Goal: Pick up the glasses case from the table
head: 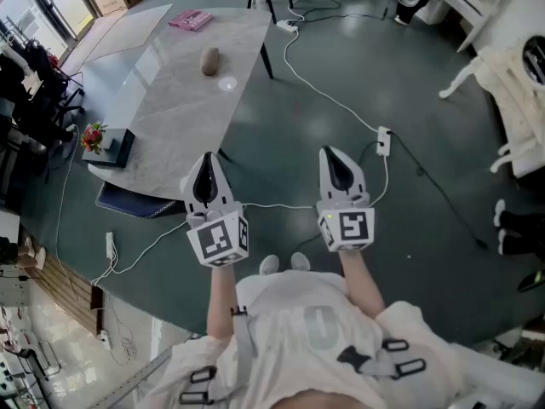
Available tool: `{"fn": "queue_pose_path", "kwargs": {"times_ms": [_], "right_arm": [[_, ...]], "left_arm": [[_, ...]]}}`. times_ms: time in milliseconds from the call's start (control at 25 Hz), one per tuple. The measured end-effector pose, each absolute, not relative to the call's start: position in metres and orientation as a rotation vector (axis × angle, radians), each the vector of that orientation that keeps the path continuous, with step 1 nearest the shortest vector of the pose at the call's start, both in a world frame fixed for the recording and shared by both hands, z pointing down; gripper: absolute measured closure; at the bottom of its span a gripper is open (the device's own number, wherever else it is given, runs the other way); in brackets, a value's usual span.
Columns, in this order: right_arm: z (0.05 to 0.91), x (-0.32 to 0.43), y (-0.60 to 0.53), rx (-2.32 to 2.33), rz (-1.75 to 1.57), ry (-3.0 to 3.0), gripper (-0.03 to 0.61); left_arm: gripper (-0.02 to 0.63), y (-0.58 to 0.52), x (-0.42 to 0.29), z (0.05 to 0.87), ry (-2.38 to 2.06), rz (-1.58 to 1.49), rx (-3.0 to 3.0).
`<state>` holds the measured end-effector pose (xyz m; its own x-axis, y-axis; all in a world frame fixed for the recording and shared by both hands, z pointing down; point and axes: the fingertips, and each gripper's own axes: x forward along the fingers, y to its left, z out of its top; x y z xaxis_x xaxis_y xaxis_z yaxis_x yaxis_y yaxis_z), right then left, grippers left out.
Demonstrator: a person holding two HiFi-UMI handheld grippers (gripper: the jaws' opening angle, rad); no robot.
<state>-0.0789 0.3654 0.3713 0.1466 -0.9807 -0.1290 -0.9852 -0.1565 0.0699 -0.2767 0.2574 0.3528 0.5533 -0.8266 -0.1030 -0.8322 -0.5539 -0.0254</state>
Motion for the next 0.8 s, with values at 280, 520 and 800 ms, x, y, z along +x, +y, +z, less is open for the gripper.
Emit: {"fn": "queue_pose_path", "kwargs": {"times_ms": [280,520,800], "right_arm": [[0.369,-0.076,0.368,-2.361,0.231,2.019,0.578],[0.368,-0.074,0.371,-2.314,0.200,1.994,0.578],[0.376,-0.051,0.381,-2.323,0.158,1.962,0.578]], "left_arm": [[0.611,0.262,-0.276,0.352,1.446,0.106,-2.700],[0.611,0.263,-0.273,0.353,1.448,0.105,-2.702],[0.611,0.267,-0.258,0.354,1.438,0.081,-2.694]]}}
